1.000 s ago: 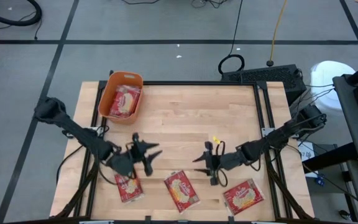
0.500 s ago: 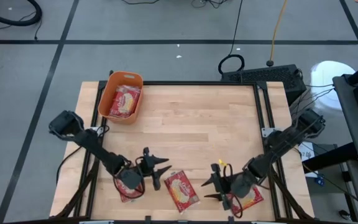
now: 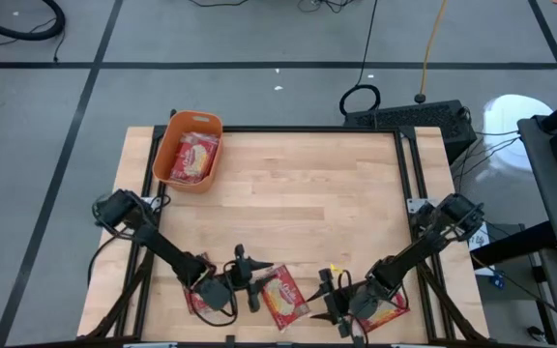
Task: Sort popcorn bags into baskets
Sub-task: Put the red popcorn bag into the orange bin
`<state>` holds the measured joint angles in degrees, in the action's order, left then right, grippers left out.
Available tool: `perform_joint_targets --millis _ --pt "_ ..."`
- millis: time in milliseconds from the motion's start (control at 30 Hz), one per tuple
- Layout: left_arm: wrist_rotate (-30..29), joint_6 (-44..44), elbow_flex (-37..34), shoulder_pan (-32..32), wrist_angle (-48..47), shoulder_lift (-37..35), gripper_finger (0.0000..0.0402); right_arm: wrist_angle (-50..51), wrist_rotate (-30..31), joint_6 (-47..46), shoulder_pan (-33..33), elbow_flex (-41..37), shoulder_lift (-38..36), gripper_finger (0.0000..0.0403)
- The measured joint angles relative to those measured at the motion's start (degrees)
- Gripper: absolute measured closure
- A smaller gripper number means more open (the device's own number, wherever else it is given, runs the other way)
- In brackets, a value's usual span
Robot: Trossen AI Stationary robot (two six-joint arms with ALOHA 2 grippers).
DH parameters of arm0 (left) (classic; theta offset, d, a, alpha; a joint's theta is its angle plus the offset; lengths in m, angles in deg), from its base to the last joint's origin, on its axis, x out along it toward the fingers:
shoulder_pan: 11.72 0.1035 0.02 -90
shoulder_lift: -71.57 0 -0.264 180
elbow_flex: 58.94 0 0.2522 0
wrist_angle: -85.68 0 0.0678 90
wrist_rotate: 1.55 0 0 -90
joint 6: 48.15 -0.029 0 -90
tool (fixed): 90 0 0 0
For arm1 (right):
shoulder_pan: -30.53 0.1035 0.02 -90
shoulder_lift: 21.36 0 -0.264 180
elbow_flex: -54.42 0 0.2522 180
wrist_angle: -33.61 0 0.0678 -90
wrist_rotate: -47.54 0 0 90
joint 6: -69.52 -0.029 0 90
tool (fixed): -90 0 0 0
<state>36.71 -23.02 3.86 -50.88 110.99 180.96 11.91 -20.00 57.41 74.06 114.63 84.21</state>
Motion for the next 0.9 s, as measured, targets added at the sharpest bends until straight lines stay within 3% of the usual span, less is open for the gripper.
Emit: perform_joint_targets --millis 67,133,233,400,633,900 --pt "1.3 2.7 0.4 0.0 0.1 0.6 0.0247 -0.1 0.0 0.9 0.0 0.0 0.9 0.0206" --pt "6.2 6.5 0.6 0.6 -0.1 1.6 0.0247 -0.3 0.0 1.5 0.0 0.0 1.3 0.0206" --pt "10.6 6.4 0.5 1.4 -1.2 1.7 0.0247 -0.4 -1.0 2.3 0.0 0.0 1.3 0.0206" --pt "10.8 9.8 0.6 2.1 -1.7 1.7 0.0247 -3.1 -4.4 2.2 0.0 0.0 1.3 0.0206" --pt "11.3 9.7 0.6 2.1 -2.4 1.7 0.0247 -6.6 -4.7 4.5 0.1 0.0 5.9 0.0206" --pt "11.3 12.6 0.6 2.1 -5.5 1.7 0.0247 -8.9 -0.6 7.0 -1.0 0.0 9.8 0.0206"
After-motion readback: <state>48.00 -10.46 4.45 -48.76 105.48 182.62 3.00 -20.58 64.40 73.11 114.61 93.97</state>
